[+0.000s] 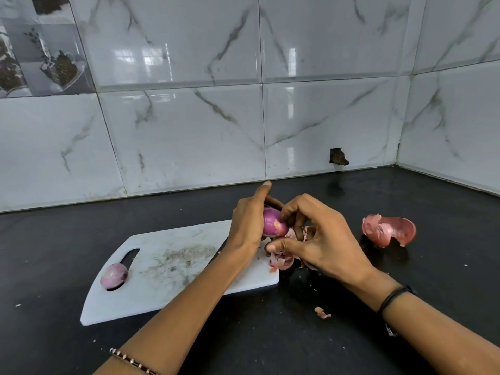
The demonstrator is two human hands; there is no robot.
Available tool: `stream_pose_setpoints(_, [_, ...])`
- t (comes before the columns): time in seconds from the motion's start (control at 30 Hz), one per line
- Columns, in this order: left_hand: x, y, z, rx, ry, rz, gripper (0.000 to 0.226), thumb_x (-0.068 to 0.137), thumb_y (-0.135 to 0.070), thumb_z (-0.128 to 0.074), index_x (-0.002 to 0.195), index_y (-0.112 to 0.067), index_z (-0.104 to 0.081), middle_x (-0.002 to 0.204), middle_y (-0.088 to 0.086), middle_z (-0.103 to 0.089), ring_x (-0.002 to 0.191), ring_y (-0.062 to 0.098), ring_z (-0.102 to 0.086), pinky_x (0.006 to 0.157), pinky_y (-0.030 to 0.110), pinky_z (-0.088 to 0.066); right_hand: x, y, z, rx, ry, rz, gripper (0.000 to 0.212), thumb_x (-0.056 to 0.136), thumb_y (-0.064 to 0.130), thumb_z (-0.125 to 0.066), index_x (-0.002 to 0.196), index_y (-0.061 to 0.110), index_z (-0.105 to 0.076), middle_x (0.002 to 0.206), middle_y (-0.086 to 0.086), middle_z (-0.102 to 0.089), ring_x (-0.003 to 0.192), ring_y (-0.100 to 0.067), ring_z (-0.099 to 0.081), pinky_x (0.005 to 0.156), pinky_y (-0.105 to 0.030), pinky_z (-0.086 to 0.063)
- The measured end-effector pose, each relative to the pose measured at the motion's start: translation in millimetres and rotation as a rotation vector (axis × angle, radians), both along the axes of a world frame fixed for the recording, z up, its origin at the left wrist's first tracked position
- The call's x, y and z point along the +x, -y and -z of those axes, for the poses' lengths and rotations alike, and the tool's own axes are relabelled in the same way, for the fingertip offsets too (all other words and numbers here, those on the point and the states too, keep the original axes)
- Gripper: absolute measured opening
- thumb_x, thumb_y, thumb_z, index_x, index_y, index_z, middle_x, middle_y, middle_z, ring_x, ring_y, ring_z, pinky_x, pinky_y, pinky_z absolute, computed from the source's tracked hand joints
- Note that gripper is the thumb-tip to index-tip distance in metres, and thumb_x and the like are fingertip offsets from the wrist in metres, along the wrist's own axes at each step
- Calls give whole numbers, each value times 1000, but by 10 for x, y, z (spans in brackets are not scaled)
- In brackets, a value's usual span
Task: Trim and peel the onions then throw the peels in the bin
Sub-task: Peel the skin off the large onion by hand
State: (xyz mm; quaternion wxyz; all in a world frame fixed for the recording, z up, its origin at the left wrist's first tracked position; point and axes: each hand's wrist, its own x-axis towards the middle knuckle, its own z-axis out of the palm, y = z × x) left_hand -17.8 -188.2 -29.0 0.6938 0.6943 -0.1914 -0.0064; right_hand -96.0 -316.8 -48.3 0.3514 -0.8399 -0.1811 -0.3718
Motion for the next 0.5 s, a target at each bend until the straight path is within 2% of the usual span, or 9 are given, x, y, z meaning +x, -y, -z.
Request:
stream_pose_setpoints(0.17, [-36,19,-19,90,50,-77,60,105,-49,-42,62,-19,-70,71,2,-73,75,21,-71,80,37,-56,10,13,16,-36,-3,5,45,66,29,-95,96,21,-63,89,13,-58,73,-10,-55,66,-11,-41])
stream_pose_setpoints(0.3, [-36,16,11,136,63,-100,62,105,-52,-37,63,-19,-70,73,4,-73,78,25,-72,87,45,-57,8,21,27,-23,-29,-2,42,67,28,-95,94,23,-63,85,16,-56,70,-9,-55,64,-10,-40])
stream_pose_setpoints(0.37, [-28,21,31,166,73,-105,63,105,-54,-35,69,-17,-72,76,5,-73,78,24,-72,88,47,-57,8,29,41,-29,-45,-23,33,70,28,-93,84,23,-63,85,14,-57,70,-12,-56,62,-17,-43])
stream_pose_setpoints(0.43, [-10,23,33,180,69,-109,65,105,-54,-34,74,-13,-73,79,5,-73,78,23,-71,89,46,-57,18,18,56,-40,-50,-18,30,73,29,-91,76,24,-62,86,11,-57,70,-15,-57,61,-31,-48])
stream_pose_setpoints(0.5, [3,21,24,178,55,-113,65,105,-54,-34,75,-12,-73,80,5,-74,79,24,-72,89,47,-57,23,5,57,-4,-69,21,33,70,34,-92,77,26,-60,85,13,-58,69,-15,-56,61,-35,-49])
